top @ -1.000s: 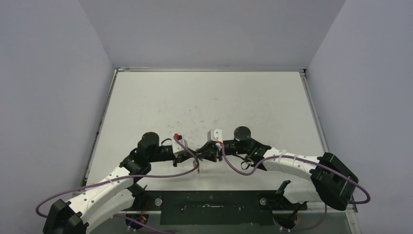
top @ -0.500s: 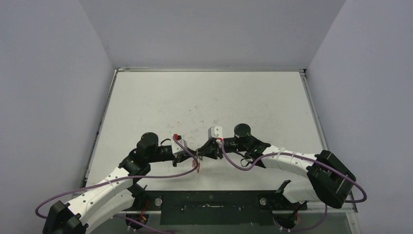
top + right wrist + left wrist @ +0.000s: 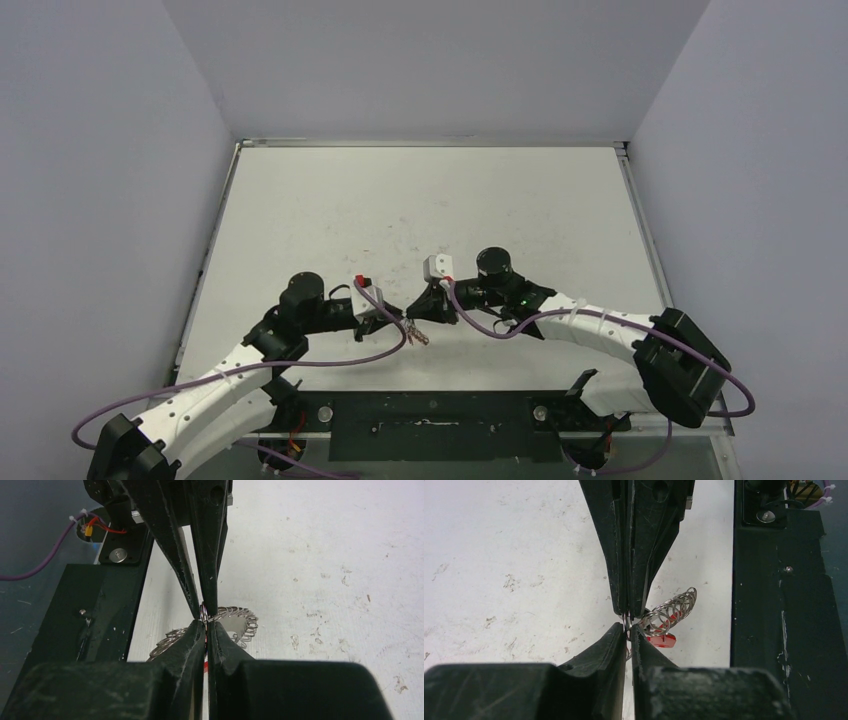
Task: Put the keys on the keyring
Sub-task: Adjust the key on the keyring.
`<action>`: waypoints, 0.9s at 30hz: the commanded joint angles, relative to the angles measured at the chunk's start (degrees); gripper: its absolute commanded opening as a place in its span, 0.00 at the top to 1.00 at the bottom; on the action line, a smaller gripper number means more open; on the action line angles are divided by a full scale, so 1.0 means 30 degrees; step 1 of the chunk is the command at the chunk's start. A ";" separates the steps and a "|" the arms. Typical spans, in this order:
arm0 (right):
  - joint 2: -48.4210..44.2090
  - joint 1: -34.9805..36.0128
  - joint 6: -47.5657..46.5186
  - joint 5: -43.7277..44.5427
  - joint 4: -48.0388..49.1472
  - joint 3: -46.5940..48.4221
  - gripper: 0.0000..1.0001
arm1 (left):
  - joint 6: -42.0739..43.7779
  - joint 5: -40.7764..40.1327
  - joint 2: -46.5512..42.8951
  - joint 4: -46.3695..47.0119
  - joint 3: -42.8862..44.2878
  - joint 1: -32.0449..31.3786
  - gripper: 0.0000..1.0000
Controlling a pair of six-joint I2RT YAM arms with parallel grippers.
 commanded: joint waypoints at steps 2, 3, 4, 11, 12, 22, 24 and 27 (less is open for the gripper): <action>-0.0687 0.0258 -0.2785 -0.0003 -0.7440 0.3536 1.00 | 0.0223 -0.0457 -0.0801 0.0892 0.0290 -0.0091 0.80; -0.0608 0.0366 -0.3267 0.0126 -0.8662 0.4057 1.00 | 0.0266 -0.0610 -0.0906 0.0799 0.0311 -0.0091 0.74; -0.0525 0.0434 -0.3714 0.0321 -0.9821 0.4514 1.00 | 0.0275 -0.0775 -0.1015 0.0689 0.0325 -0.0091 0.71; -0.0253 0.0882 -0.4079 0.2159 -1.2955 0.6038 1.00 | 0.0364 -0.1808 -0.1642 -0.0473 0.0615 -0.0090 0.64; -0.0151 0.1000 -0.4191 0.2417 -1.3288 0.6271 1.00 | 0.0349 -0.1851 -0.1689 -0.0595 0.0659 -0.0084 0.64; 0.1271 0.2487 -0.3932 0.4900 -1.5248 0.8348 1.00 | 0.0612 -0.1096 -0.1435 -0.2043 0.1409 -0.0106 0.58; 0.1602 0.2720 -0.3577 0.5150 -1.5166 0.8607 1.00 | 0.0620 -0.0841 -0.1396 -0.2043 0.1414 -0.0120 0.59; 0.2053 0.2908 -0.3024 0.5274 -1.4719 0.8787 1.00 | 0.0650 -0.0542 -0.1138 -0.2649 0.1410 -0.0135 0.66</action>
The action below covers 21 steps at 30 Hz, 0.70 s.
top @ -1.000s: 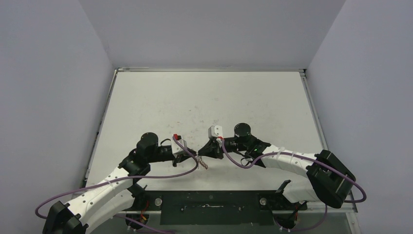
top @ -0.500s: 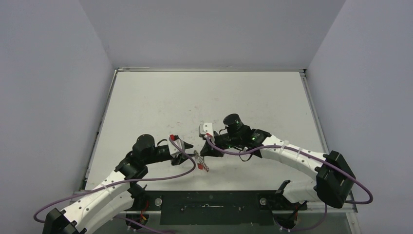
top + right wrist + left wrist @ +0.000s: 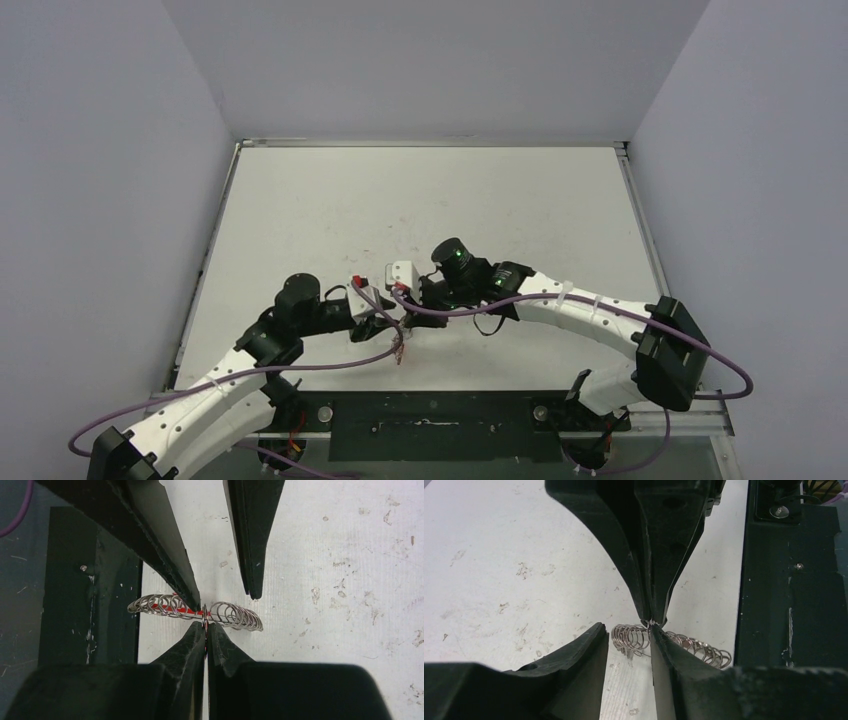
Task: Put the keys on the keyring
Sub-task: Adjust the key on the keyring.
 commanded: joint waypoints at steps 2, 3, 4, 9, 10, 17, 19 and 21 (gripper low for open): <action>0.0507 0.0389 0.0897 0.0720 0.0784 0.1152 1.00 | 0.0306 0.1028 0.0441 -0.0575 0.0959 -0.0142 0.71; 0.0547 0.0428 0.0942 0.0771 0.0844 0.1191 1.00 | 0.0314 0.1120 0.0581 -0.0571 0.0965 -0.0135 0.72; 0.0577 0.0436 0.0951 0.0822 0.0878 0.1196 1.00 | 0.0340 0.1223 0.0705 -0.0600 0.1006 -0.0156 0.72; 0.0615 0.0426 0.0947 0.0871 0.1045 0.1231 1.00 | 0.0616 0.1556 0.1272 -0.0717 0.1140 -0.0244 0.66; 0.0608 0.0436 0.0952 0.0841 0.1100 0.1198 1.00 | 0.0682 0.1581 0.1385 -0.0736 0.1142 -0.0261 0.67; 0.0693 0.0435 0.1070 0.0527 0.1363 0.1148 1.00 | 0.0786 0.1363 0.2260 -0.0314 0.1102 -0.0513 0.80; 0.0757 0.0420 0.1097 0.0434 0.1383 0.1135 1.00 | 0.0904 0.1223 0.2445 -0.0258 0.1169 -0.0551 0.82; 0.0766 0.0437 0.1126 0.0358 0.1434 0.1111 1.00 | 0.0998 0.1067 0.2575 -0.0253 0.1199 -0.0588 0.83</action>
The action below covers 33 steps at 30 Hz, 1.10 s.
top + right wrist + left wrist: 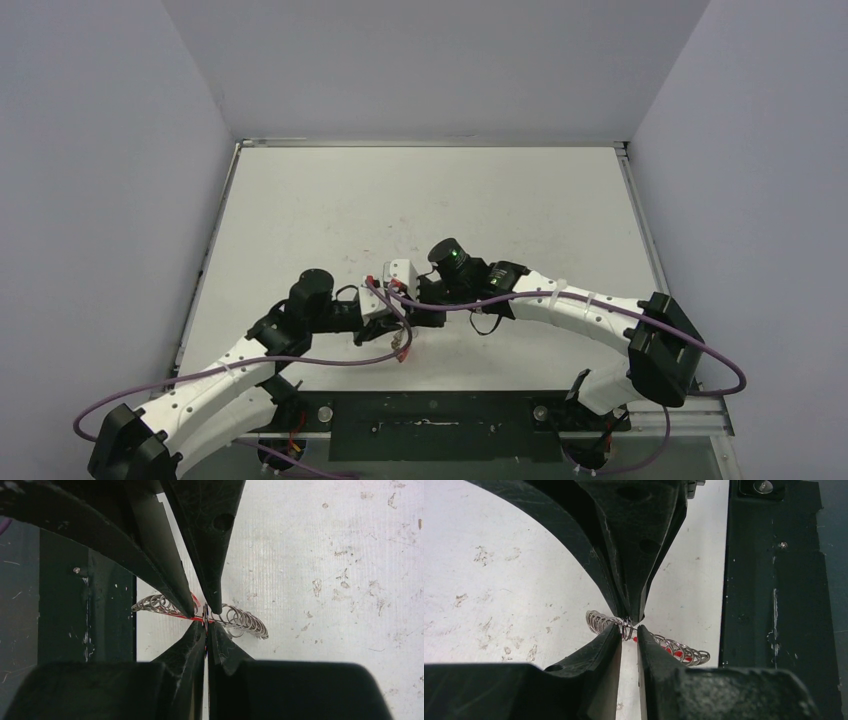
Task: Put the keys on the keyring
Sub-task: Adjust the key on the keyring.
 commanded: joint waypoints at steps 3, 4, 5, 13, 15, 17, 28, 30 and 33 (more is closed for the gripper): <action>-0.0040 0.0190 0.0232 -0.0459 0.1305 0.0848 1.00 | 0.0500 -0.0150 0.0498 0.1176 0.0924 -0.0287 0.88; -0.0054 0.0172 0.0219 -0.0467 0.1305 0.0830 1.00 | 0.0493 -0.0196 0.0545 0.1230 0.0924 -0.0316 0.90; -0.0085 0.0180 0.0218 -0.0468 0.1341 0.0803 1.00 | 0.0522 -0.0221 0.0613 0.1262 0.0924 -0.0341 0.91; -0.0387 0.0190 0.0269 -0.0741 0.2056 0.0295 1.00 | 0.0402 -0.0864 0.0774 0.1880 0.0511 -0.0821 0.81; -0.0503 0.0175 0.0330 -0.0801 0.2302 0.0127 1.00 | 0.0398 -0.0951 0.0794 0.2062 0.0378 -0.0928 0.83; -0.0611 0.0187 0.0335 -0.0897 0.2519 0.0008 1.00 | 0.0356 -0.1002 0.0899 0.2290 0.0271 -0.1067 0.86; -0.1205 0.0065 0.0232 -0.0966 0.3172 -0.0716 1.00 | 0.0901 -0.1822 0.1317 0.1688 0.0338 -0.1885 1.00; -0.1379 -0.0034 0.0245 -0.0966 0.3363 -0.0912 1.00 | 0.0925 -0.2208 0.1019 0.1521 0.0316 -0.1888 1.00; -0.1655 -0.0246 0.0373 -0.0992 0.3734 -0.1228 1.00 | 0.0765 -0.2787 0.0357 0.1579 0.0081 -0.1882 1.00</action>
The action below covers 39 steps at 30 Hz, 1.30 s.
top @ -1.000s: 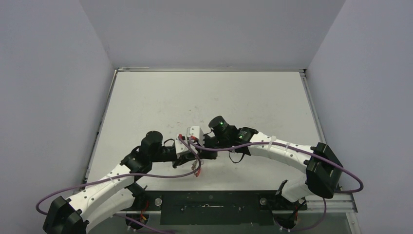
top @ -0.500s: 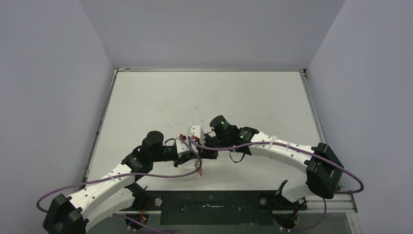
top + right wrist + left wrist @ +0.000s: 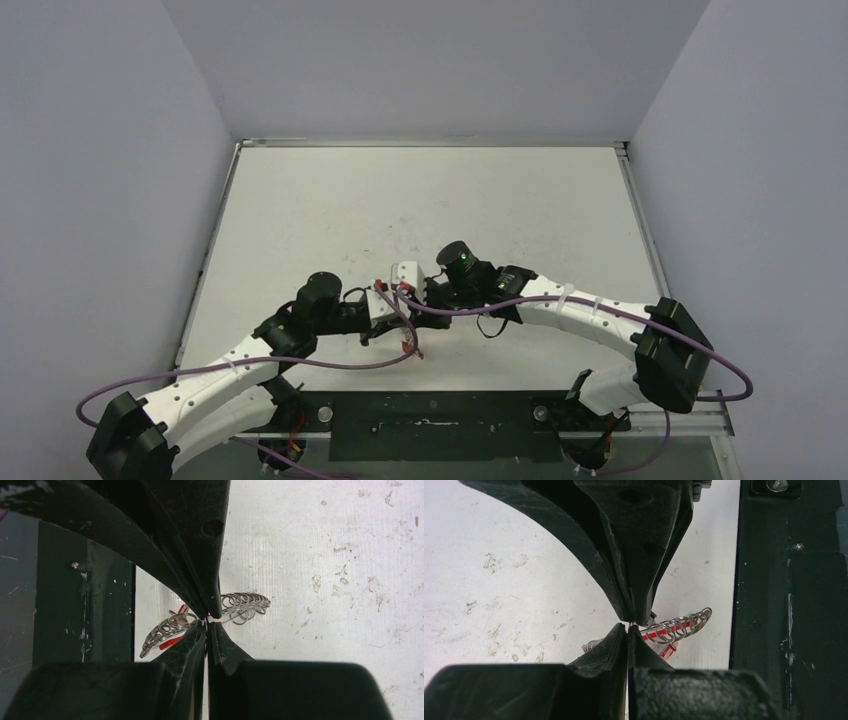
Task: Put the keys on the keyring
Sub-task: Adjust the key on the keyring.
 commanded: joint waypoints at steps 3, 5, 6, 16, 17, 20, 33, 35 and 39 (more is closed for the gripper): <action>-0.1145 -0.0188 0.0893 -0.0728 0.3683 -0.0434 0.73 | 0.0155 -0.1683 -0.1106 0.0866 -0.0383 -0.0514 1.00; -0.1473 -0.0467 0.1199 -0.0902 0.4232 -0.0885 0.60 | -0.0162 -0.1878 -0.1500 0.1323 -0.0732 -0.0526 1.00; -0.1692 -0.0628 0.1391 -0.1044 0.4634 -0.1163 0.57 | -0.0286 -0.1977 -0.1639 0.1530 -0.0893 -0.0532 1.00; -0.3026 -0.2575 0.1628 -0.4276 0.7172 -0.3309 0.58 | -0.0629 -0.2384 -0.2938 0.2870 -0.1971 -0.0547 1.00; -0.2937 -0.2580 0.1550 -0.4443 0.7271 -0.3374 0.58 | -0.0575 -0.2282 -0.3016 0.2980 -0.2051 -0.0538 1.00; -0.2418 -0.2566 0.1535 -0.5009 0.7863 -0.3565 0.57 | -0.0472 -0.2037 -0.3159 0.3247 -0.2159 -0.0587 1.00; 0.0121 -0.2493 -0.1294 -0.7289 0.8456 -0.3522 0.63 | -0.0433 -0.1747 -0.3170 0.3068 -0.2020 -0.0612 1.00; 0.0494 -0.2493 -0.1503 -0.7372 0.7980 -0.3308 0.68 | -0.0448 -0.1771 -0.3206 0.3046 -0.2021 -0.0599 1.00; 0.0858 -0.2492 -0.1636 -0.7167 0.7628 -0.3278 0.85 | -0.0446 -0.1817 -0.3207 0.3031 -0.2006 -0.0595 1.00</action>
